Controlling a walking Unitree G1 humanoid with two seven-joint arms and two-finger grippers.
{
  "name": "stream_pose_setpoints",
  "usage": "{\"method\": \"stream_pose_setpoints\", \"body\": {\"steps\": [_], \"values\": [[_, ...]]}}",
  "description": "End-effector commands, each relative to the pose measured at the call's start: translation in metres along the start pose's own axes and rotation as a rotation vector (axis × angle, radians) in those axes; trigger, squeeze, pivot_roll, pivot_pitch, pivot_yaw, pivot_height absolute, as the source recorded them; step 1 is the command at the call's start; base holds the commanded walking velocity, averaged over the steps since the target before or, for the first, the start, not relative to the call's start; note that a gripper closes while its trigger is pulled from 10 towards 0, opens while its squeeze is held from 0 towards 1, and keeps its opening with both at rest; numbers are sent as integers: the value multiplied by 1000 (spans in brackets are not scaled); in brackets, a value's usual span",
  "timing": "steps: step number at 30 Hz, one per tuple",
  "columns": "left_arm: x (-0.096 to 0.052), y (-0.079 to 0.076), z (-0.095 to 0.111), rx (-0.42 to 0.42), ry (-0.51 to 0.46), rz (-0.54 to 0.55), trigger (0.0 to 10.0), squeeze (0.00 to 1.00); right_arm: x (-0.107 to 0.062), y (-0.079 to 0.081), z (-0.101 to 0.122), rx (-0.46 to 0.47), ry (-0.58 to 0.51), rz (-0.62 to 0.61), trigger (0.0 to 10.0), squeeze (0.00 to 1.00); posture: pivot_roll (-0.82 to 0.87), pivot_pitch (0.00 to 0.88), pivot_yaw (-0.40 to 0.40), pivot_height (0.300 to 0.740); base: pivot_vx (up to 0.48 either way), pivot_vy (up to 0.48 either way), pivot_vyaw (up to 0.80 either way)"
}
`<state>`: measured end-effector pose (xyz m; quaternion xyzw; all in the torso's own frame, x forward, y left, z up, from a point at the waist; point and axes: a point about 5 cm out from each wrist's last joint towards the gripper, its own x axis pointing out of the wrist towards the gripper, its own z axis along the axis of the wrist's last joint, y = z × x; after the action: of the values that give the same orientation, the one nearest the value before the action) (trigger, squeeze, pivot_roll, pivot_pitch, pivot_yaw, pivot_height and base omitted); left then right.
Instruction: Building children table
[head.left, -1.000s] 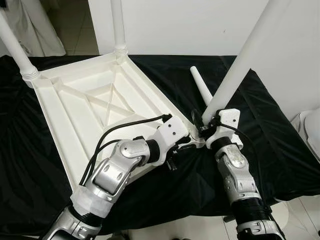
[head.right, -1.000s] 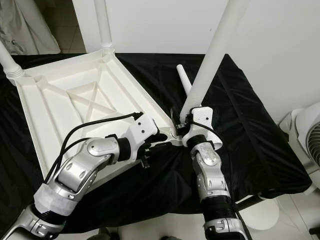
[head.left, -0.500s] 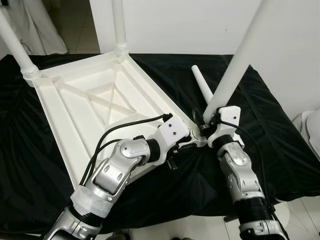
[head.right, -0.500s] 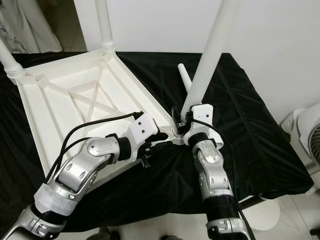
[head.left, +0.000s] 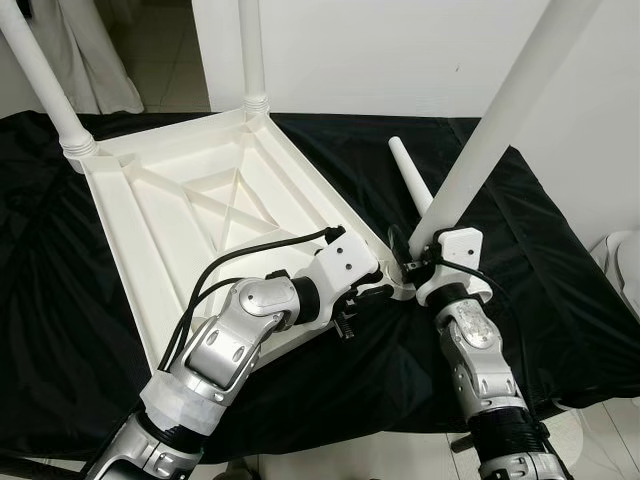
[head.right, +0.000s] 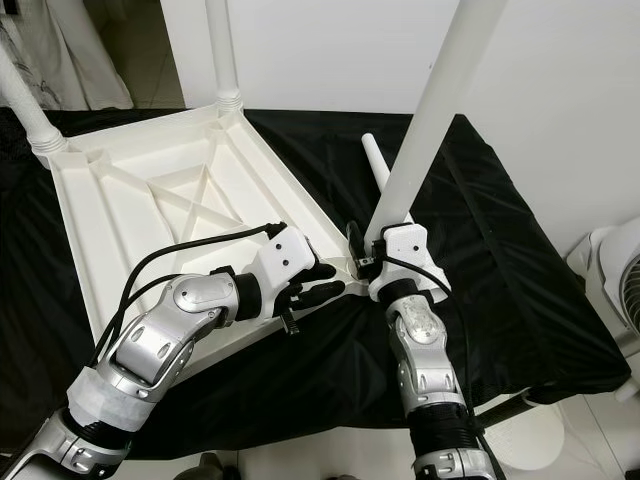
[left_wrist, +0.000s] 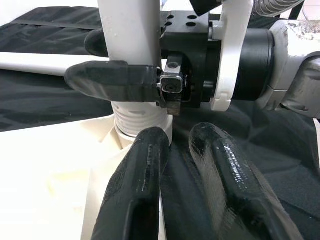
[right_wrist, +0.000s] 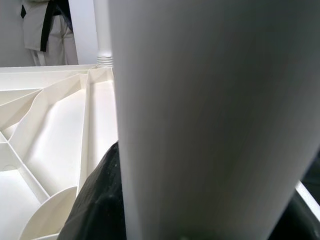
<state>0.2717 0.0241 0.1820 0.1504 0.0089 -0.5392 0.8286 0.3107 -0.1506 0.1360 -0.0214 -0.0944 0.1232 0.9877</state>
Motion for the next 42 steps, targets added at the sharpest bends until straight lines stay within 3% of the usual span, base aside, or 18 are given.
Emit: {"method": "stream_pose_setpoints", "body": {"steps": [1,25,30,42], "values": [[1,-1,-2,12,11,17,10000,0,-16,-2,-39,24,209,-33,10000,0,73,38,0,740,0,0,0],[0,1,-2,11,8,26,10000,0,-7,-13,-44,31,256,-154,10000,0,80,60,-7,740,0,0,0],[-1,1,-2,8,7,26,10000,0,-6,-24,-53,32,304,-369,10000,0,82,61,-2,740,0,0,0],[-1,1,0,10,4,25,10000,0,7,-24,-51,48,273,-548,10000,0,87,59,-1,740,0,0,0]]}}
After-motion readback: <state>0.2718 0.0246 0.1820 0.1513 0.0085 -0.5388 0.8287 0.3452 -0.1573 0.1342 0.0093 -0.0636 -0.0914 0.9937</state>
